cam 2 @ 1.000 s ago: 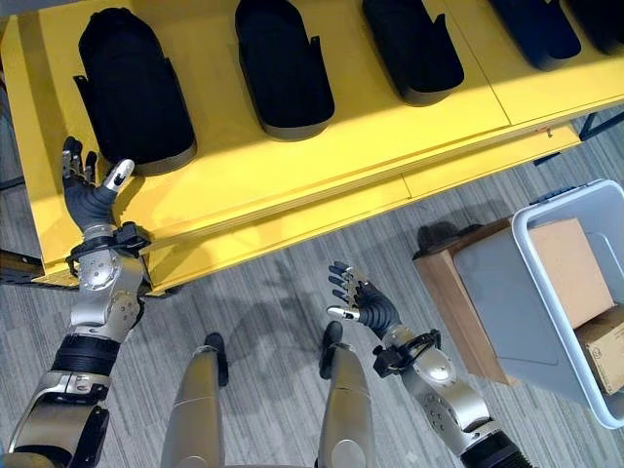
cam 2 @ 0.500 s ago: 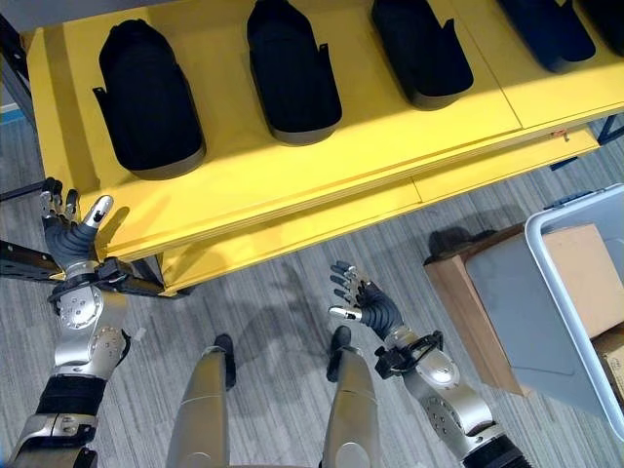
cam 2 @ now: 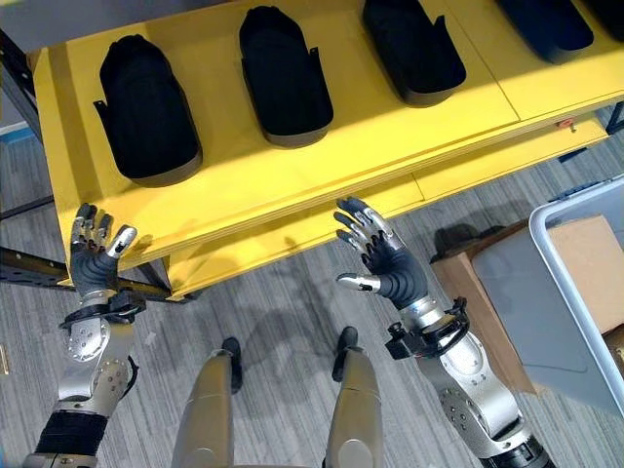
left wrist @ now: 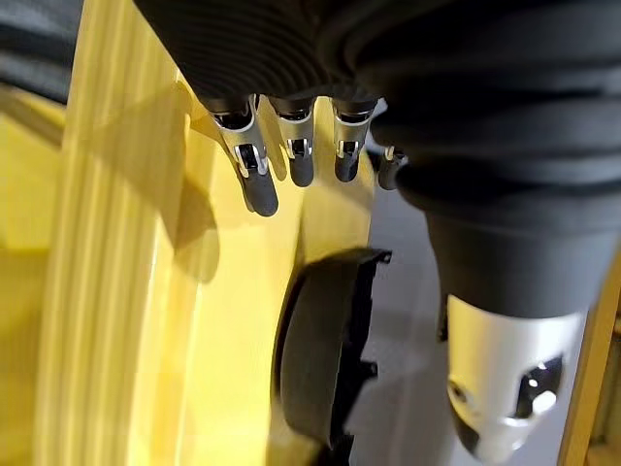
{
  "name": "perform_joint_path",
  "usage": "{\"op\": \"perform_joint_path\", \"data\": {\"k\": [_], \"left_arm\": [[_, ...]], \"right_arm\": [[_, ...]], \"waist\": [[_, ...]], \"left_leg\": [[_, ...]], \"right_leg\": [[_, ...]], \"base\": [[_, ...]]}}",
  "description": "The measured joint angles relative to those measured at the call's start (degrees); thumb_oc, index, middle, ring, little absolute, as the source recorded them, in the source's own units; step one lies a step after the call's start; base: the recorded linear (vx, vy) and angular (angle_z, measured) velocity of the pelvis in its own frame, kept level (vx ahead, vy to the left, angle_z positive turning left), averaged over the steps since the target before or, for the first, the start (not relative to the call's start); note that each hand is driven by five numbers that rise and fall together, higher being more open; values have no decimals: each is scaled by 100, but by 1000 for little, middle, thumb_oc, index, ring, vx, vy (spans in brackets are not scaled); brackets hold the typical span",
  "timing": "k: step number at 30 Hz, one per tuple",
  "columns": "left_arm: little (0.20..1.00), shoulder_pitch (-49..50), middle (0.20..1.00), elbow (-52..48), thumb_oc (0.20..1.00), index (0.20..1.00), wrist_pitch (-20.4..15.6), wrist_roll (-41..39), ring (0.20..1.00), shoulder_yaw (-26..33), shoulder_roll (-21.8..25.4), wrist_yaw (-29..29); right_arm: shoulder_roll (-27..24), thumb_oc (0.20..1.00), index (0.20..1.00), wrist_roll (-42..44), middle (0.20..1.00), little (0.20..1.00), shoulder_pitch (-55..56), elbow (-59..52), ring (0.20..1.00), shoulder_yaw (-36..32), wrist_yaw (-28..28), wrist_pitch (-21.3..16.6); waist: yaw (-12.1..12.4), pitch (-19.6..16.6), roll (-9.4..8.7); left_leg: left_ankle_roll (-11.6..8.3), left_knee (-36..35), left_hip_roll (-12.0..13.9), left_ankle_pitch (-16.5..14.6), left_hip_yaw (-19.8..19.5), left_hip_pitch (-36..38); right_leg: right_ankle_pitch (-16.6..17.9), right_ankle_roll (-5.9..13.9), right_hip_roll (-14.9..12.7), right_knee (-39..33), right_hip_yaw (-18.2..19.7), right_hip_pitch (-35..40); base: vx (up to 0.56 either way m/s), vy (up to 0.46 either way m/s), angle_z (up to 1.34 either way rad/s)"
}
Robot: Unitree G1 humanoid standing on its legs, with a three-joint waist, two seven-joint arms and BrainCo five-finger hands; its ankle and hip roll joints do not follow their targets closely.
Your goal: Move parts from the plastic box to the shelf.
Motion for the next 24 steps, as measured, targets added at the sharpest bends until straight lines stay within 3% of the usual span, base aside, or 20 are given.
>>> {"op": "perform_joint_path", "data": {"k": [11,18,21,24], "left_arm": [[1000,117,1000,0,1000,1000,62,-170,1000,-28,3,-124],[1000,140,1000,-14,1000,1000,92,-261,1000,-312,54,-203],[1000,95,1000,-52,1000,1000,95,-262,1000,-498,51,-204],[1000,149,1000,-25,1000,1000,115,-263,1000,-560,75,-198]], "right_arm": [[53,1000,1000,0,1000,1000,-623,-149,1000,153,-55,-97],[693,1000,1000,-442,1000,1000,-2627,1265,1000,1235,-641,-172],[1106,1000,1000,-468,1000,1000,-2845,1719,1000,1372,-833,-156],[1276,1000,1000,-466,1000,1000,-3052,2132,1000,1547,-1072,-125]], "waist": [[19,19,41],[139,21,124],[313,19,170],[332,11,192]], "left_leg": [[-30,-99,5,23,21,215],[-35,-247,-6,127,74,308],[-32,-284,-15,147,46,302],[-79,-278,-41,134,4,359]], "right_leg": [[-1,6,11,-85,6,190],[33,-12,0,-123,10,225],[10,-25,-7,-87,-7,223],[-30,-21,-23,-67,-22,294]], "base": [[-6,0,0],[-17,-6,0],[57,-16,8],[41,-11,5]]}}
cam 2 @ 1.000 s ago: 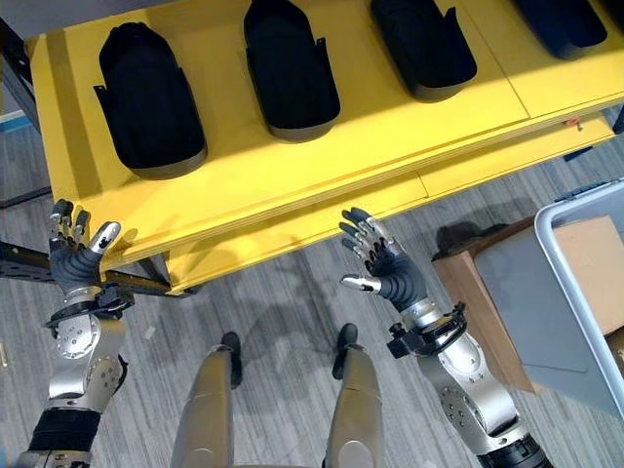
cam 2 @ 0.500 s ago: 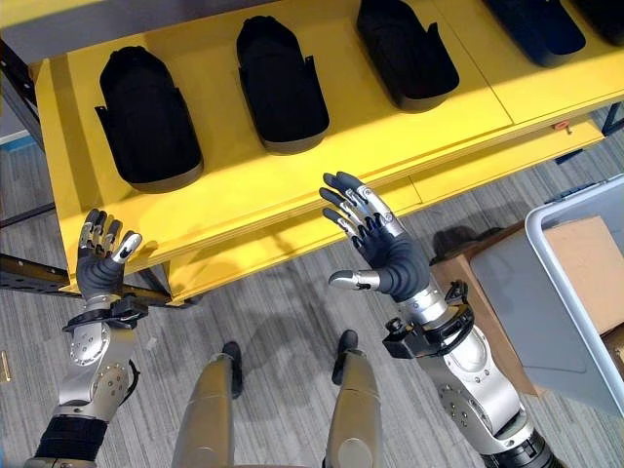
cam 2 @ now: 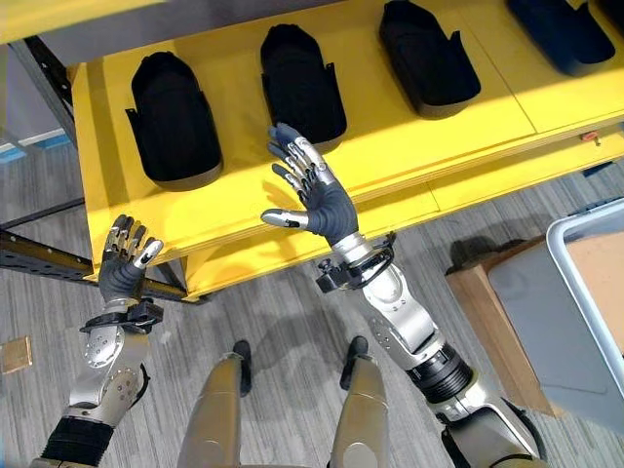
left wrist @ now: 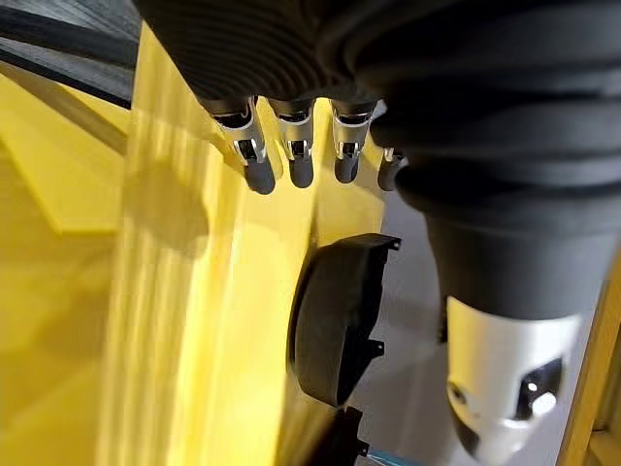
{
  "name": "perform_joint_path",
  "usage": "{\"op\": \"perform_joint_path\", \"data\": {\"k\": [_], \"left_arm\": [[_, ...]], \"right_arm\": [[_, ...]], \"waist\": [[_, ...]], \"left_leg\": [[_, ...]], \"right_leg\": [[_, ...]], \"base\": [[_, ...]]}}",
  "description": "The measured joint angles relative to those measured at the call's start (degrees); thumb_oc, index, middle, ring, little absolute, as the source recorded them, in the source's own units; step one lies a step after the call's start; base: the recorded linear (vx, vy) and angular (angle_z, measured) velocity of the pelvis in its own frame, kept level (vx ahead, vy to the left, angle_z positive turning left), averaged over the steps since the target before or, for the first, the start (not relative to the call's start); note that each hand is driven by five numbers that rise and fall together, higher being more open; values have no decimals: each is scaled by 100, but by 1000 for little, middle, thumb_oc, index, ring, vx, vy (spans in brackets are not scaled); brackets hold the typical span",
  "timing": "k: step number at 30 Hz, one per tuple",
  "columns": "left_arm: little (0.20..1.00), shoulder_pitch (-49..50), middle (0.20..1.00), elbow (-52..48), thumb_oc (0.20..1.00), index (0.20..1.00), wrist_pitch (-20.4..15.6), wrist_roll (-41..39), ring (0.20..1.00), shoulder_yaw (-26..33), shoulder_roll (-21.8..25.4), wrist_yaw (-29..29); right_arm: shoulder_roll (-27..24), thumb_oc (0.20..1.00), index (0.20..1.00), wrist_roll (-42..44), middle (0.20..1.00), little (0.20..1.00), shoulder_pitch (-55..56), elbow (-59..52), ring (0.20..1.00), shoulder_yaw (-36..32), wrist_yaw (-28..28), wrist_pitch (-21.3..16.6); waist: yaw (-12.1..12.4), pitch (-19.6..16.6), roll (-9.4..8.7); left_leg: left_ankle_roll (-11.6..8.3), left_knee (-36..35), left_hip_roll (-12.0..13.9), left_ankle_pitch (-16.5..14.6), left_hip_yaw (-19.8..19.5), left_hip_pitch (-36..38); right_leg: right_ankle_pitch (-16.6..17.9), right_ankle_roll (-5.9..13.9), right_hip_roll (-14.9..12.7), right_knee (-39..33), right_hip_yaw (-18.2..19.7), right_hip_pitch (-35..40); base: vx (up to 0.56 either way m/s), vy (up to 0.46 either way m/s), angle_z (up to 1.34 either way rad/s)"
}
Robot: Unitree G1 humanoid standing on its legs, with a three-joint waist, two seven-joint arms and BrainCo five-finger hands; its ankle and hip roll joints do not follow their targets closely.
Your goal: Move parts from the plastic box to the shelf.
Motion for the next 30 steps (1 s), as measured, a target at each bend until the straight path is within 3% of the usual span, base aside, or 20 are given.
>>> {"op": "perform_joint_path", "data": {"k": [18,30], "left_arm": [[1000,-43,1000,-2,1000,1000,-3,-1,1000,-168,61,1],[1000,30,1000,-2,1000,1000,-3,-3,1000,-271,184,2]], "right_arm": [[359,1000,1000,-430,1000,1000,-735,901,1000,78,-617,3],[569,1000,1000,-550,1000,1000,-1354,1774,1000,99,-817,78]], "waist": [[34,-42,52],[307,-45,68]], "left_leg": [[20,104,-61,-13,-38,-128],[36,217,-144,-21,-95,-334]], "right_leg": [[-66,18,-81,102,-29,-82],[-70,23,-166,184,-52,-222]], "base": [[4,-2,2],[1,7,3]]}}
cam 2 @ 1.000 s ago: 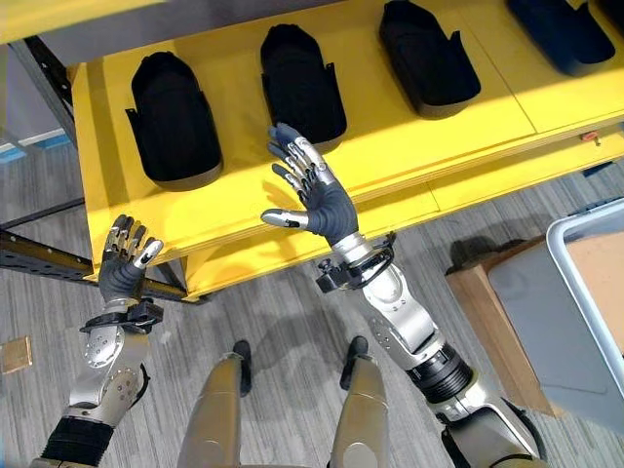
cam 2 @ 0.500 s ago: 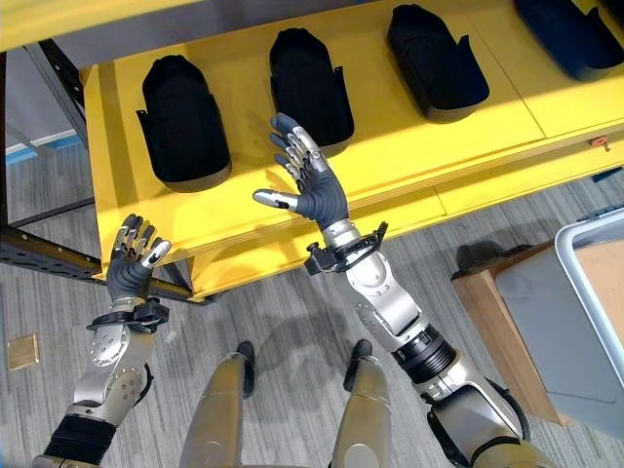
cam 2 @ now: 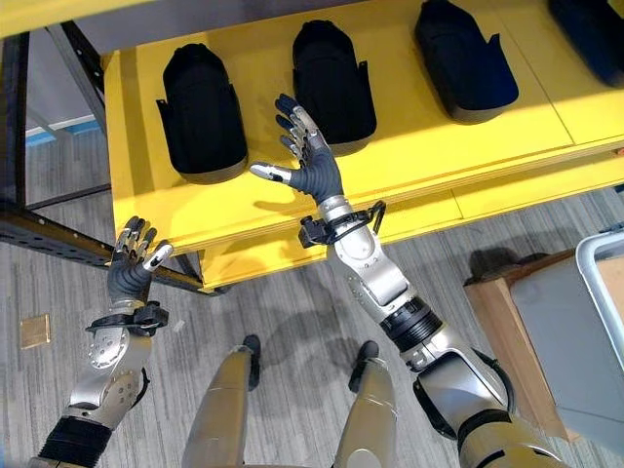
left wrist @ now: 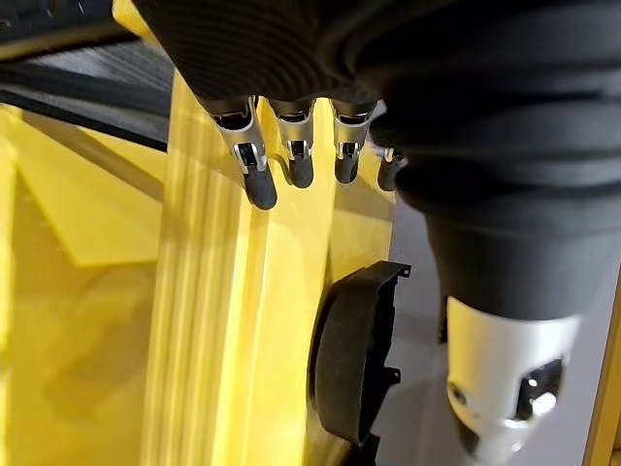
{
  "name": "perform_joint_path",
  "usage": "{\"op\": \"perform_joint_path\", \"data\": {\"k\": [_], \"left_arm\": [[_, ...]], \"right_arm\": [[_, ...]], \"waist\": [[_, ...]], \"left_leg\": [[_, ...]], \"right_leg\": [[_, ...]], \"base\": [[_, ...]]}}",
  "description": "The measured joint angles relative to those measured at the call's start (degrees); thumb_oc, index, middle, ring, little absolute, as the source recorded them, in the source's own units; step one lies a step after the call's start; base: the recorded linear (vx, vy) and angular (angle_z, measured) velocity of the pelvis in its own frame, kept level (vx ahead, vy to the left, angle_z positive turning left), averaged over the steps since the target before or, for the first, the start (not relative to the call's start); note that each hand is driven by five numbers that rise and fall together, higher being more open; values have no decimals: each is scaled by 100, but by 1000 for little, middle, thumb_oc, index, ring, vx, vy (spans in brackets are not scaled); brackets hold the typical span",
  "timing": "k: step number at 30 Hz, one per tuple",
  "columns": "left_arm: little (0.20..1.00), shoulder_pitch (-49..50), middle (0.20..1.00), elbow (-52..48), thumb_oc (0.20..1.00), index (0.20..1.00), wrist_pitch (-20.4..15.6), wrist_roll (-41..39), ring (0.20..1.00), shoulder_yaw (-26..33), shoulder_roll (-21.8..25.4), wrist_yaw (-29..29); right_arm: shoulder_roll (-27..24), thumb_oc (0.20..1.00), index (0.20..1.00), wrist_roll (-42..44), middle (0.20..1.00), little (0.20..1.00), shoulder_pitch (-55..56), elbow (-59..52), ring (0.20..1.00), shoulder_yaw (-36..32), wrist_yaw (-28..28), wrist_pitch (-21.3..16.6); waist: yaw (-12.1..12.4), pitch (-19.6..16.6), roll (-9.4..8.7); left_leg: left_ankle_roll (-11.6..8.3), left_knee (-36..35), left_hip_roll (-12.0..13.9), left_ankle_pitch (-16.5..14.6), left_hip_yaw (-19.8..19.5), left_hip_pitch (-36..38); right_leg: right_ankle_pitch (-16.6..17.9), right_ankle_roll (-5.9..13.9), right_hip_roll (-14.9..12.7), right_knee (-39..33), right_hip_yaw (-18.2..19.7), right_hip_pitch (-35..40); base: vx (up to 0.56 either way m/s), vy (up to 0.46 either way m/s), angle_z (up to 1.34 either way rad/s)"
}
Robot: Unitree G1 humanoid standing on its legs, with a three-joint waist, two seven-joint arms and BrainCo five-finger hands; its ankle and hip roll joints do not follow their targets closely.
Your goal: Move parts from the plastic box to the shelf.
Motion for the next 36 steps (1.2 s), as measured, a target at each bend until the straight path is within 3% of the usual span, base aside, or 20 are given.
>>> {"op": "perform_joint_path", "data": {"k": [8,36], "left_arm": [[1000,86,1000,-50,1000,1000,-55,-3,1000,-9,53,-1],[1000,179,1000,-50,1000,1000,-131,-2,1000,-16,57,111]], "right_arm": [[293,1000,1000,-117,1000,1000,-553,1028,1000,89,-170,119],[289,1000,1000,-430,1000,1000,-864,2304,1000,-188,-615,175]], "waist": [[182,29,49],[173,74,112]], "left_leg": [[11,92,-29,-6,-65,-205],[33,217,-76,-12,-93,-400]], "right_leg": [[-1,5,-25,82,-29,-143],[-22,14,-86,203,-22,-327]], "base": [[-3,7,3],[0,1,0]]}}
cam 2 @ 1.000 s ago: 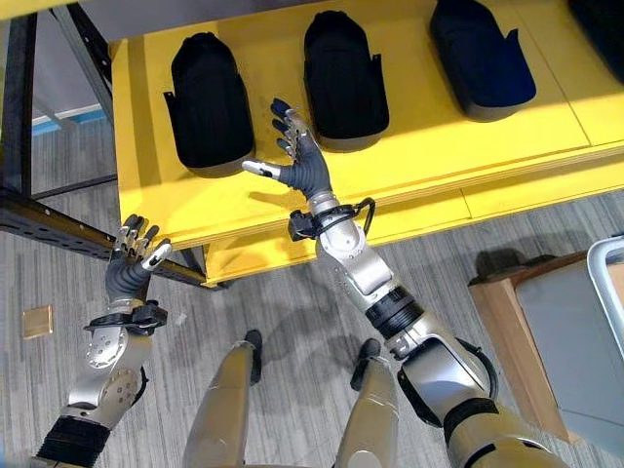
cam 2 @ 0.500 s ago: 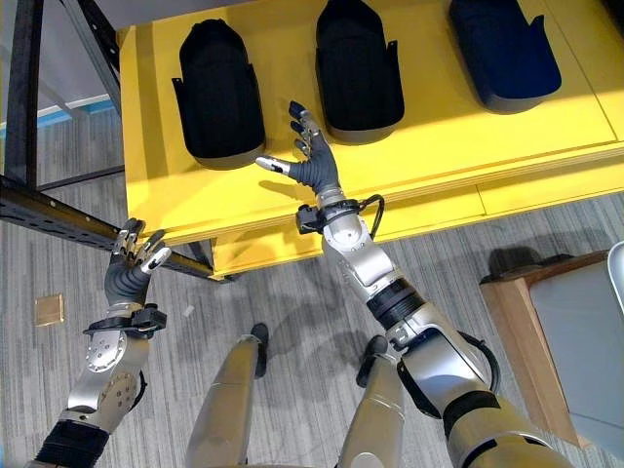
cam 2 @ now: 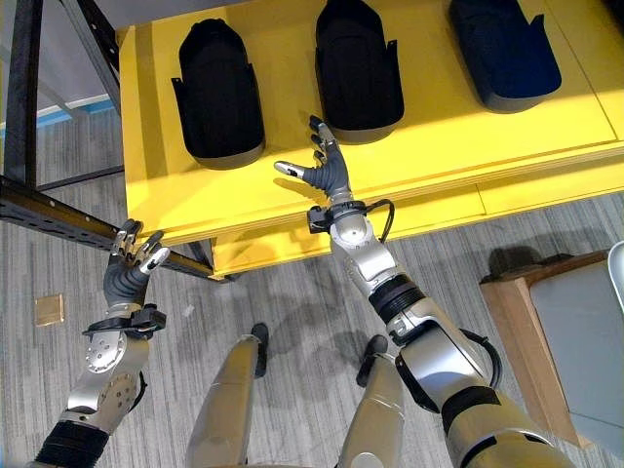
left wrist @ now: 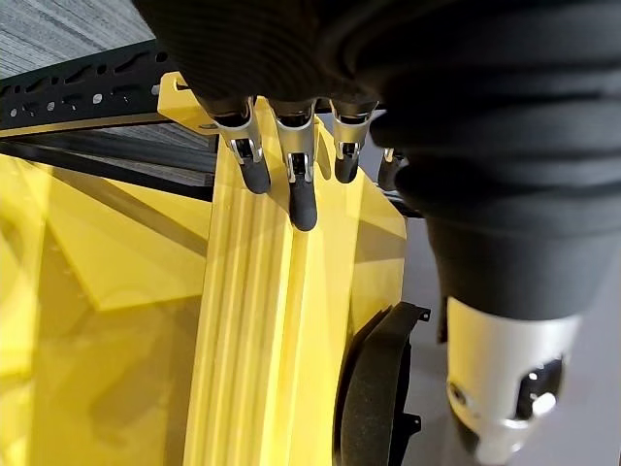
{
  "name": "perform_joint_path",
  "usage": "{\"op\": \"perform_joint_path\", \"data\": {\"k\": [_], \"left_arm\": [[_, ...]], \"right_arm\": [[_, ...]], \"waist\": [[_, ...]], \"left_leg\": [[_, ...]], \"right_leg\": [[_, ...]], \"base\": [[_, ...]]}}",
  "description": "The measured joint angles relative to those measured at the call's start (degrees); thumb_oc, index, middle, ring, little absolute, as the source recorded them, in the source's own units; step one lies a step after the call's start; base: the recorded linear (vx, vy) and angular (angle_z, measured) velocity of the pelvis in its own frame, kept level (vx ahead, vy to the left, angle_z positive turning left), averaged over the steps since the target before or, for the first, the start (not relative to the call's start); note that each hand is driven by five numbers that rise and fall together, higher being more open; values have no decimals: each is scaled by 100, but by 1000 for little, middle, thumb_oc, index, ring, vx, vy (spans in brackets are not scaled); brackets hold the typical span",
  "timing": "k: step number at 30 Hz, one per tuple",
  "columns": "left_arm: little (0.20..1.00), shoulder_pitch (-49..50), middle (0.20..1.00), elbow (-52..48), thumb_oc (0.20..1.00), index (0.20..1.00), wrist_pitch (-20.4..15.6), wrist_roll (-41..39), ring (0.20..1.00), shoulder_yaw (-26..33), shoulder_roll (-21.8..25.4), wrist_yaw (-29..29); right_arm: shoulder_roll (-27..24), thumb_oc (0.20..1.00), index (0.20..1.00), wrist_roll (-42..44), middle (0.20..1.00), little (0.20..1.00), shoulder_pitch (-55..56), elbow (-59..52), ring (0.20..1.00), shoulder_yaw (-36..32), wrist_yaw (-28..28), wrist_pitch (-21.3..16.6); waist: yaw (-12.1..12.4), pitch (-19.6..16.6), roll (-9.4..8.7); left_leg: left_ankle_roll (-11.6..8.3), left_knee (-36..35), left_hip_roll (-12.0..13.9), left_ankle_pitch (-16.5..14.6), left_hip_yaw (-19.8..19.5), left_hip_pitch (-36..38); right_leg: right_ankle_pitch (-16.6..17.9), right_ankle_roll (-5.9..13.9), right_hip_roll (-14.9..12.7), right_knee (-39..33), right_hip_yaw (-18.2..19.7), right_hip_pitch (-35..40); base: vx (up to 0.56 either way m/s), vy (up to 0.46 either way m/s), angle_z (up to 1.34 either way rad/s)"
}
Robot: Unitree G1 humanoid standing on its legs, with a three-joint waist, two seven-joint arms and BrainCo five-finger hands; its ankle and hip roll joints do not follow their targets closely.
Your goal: Move parts from the plastic box to the shelf.
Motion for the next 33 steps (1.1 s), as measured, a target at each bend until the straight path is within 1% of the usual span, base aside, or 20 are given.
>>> {"op": "perform_joint_path", "data": {"k": [14,18,21,33], "left_arm": [[1000,10,1000,0,1000,1000,-44,-1,1000,1,0,5],[1000,8,1000,-3,1000,1000,-97,-1,1000,6,0,4],[1000,11,1000,-3,1000,1000,-117,-2,1000,11,0,4],[1000,62,1000,-3,1000,1000,-120,-5,1000,11,3,4]], "right_arm": [[-19,1000,1000,1,1000,1000,-3,168,1000,-90,-84,0],[-55,1000,1000,0,1000,1000,-89,174,1000,-91,-96,-1],[-43,1000,1000,1,1000,1000,-328,376,1000,-86,-96,-1],[-45,1000,1000,-5,1000,1000,-524,604,1000,-90,-185,-10]], "waist": [[7,14,12],[7,43,53],[17,87,98],[91,90,95]], "left_leg": [[-2,0,-2,2,-3,-22],[0,18,-4,5,-25,-67],[1,43,-11,5,-38,-87],[0,82,-29,6,-86,-167]], "right_leg": [[-1,0,0,8,0,-25],[-2,3,-1,27,-17,-42],[-3,4,-5,51,-21,-48],[-5,5,-16,75,-50,-96]], "base": [[0,0,0],[0,0,0],[0,0,0],[0,2,1]]}}
